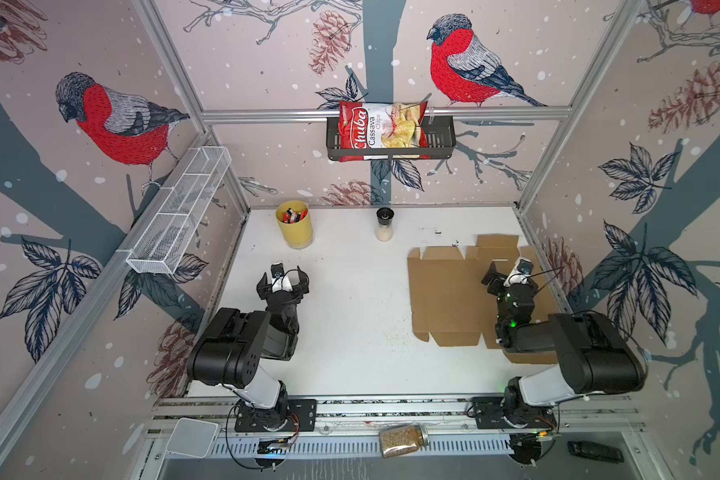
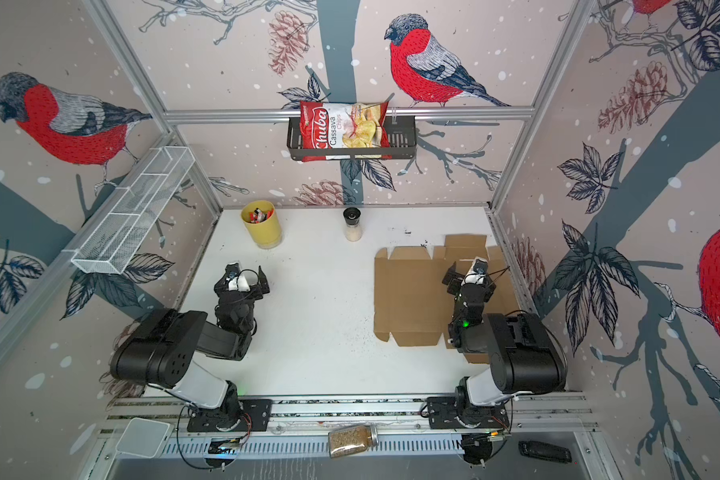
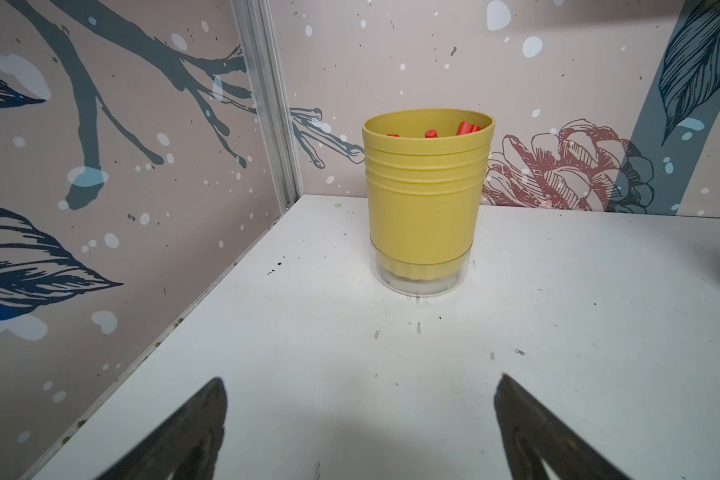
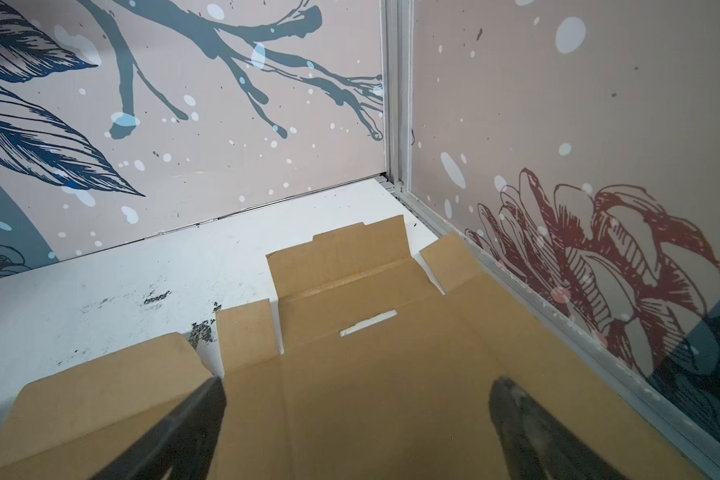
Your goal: Fold the paper box
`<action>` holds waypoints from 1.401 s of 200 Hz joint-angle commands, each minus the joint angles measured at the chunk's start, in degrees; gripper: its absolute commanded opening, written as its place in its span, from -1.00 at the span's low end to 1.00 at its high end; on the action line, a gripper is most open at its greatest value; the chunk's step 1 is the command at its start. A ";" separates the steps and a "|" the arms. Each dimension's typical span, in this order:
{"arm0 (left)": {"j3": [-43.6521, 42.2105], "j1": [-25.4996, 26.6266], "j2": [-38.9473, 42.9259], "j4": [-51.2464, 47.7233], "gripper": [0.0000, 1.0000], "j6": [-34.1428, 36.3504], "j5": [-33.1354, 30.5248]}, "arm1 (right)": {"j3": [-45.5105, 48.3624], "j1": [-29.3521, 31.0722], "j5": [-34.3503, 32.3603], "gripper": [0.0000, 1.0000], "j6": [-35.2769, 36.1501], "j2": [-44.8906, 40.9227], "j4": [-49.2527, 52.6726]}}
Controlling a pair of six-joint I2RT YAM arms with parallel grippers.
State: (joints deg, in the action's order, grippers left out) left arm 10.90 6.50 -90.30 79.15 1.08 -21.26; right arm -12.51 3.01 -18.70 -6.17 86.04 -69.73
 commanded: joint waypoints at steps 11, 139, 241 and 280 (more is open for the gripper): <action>0.11 -0.03 0.04 1.89 0.97 0.08 -0.12 | -0.23 -0.87 2.11 0.99 -0.14 -0.08 -0.14; 0.17 -0.09 0.08 1.82 0.97 -0.01 -0.10 | -0.49 -0.44 1.88 0.98 0.35 0.02 0.28; 0.17 -0.04 0.04 1.82 0.97 0.05 -0.13 | -0.52 -0.37 1.82 0.99 0.37 0.03 0.33; 0.14 -0.09 0.04 1.82 0.97 0.03 -0.17 | -0.50 -0.46 1.91 0.99 0.41 0.01 0.39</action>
State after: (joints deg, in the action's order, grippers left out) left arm 10.90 6.50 -90.30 79.15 1.08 -21.23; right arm -12.73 2.59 -16.27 -6.17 86.00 -68.51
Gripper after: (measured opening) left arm 0.985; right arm 0.993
